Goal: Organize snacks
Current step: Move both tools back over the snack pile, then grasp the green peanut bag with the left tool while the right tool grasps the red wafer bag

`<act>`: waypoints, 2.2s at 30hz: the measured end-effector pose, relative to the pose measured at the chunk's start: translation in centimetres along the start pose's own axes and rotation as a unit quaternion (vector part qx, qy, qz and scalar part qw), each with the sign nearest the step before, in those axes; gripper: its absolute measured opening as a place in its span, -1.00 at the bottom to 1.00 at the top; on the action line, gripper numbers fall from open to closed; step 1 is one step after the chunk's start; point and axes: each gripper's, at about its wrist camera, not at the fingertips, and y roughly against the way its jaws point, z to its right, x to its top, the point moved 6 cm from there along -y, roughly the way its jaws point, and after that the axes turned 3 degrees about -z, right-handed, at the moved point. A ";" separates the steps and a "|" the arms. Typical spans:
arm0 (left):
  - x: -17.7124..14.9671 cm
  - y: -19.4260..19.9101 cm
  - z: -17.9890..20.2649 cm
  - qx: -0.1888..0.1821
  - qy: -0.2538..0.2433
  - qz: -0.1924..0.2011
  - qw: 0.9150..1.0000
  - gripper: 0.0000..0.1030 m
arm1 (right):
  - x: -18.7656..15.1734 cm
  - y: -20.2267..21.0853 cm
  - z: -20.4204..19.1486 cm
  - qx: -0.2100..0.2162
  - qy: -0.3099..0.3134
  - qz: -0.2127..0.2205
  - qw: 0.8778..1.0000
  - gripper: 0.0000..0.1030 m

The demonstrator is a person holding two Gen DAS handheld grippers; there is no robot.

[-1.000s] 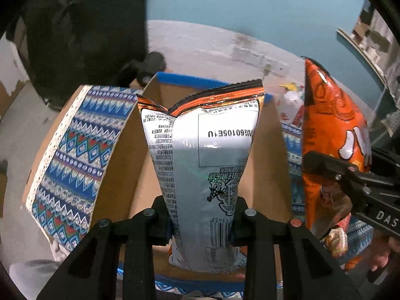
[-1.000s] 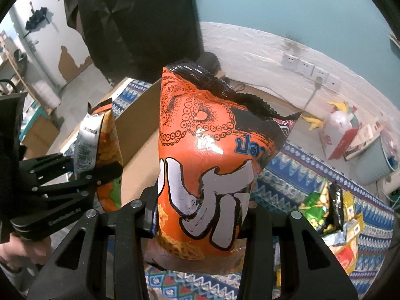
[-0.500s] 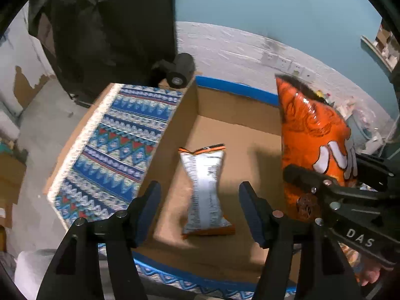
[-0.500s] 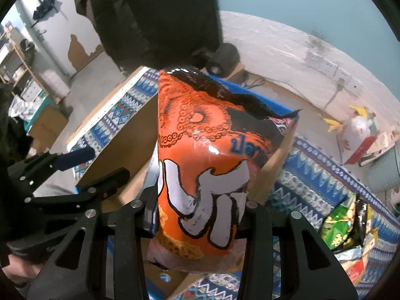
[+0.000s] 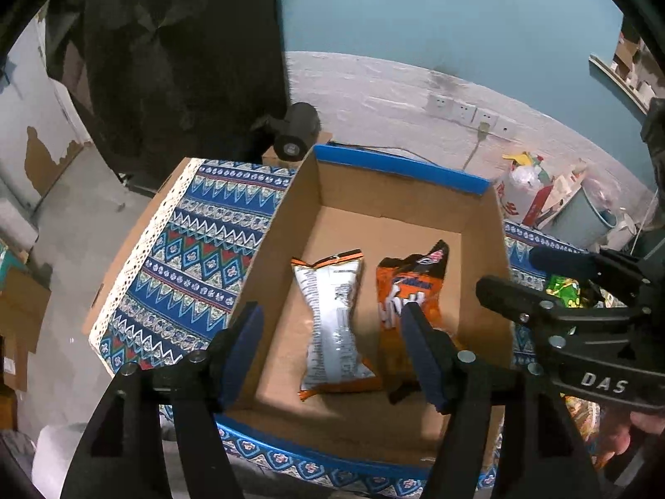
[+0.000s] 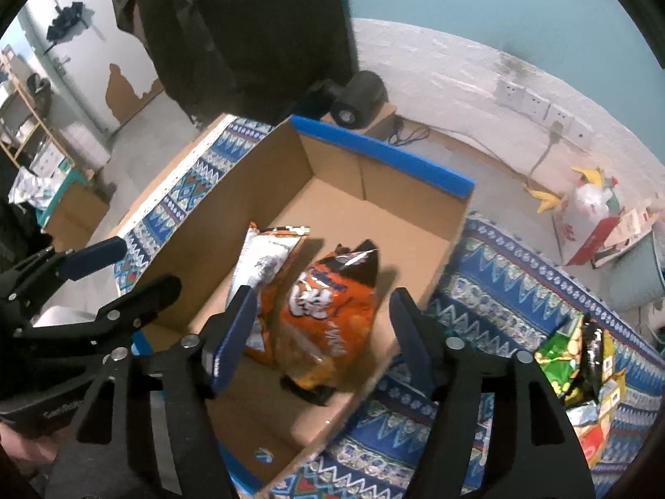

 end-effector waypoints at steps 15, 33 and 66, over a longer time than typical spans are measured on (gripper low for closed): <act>-1.0 -0.1 8.1 -0.032 -0.079 -0.011 0.996 0.44 | -3.7 4.1 6.0 -0.034 -0.035 0.016 0.999 0.52; -3.5 -1.4 18.0 -0.066 -0.182 -0.033 0.981 0.44 | -11.8 6.9 17.6 -0.095 -0.157 -0.010 0.983 0.54; -8.2 -7.8 26.4 -0.085 -0.227 -0.113 0.964 0.47 | -25.6 1.9 29.3 -0.125 -0.341 -0.108 0.925 0.57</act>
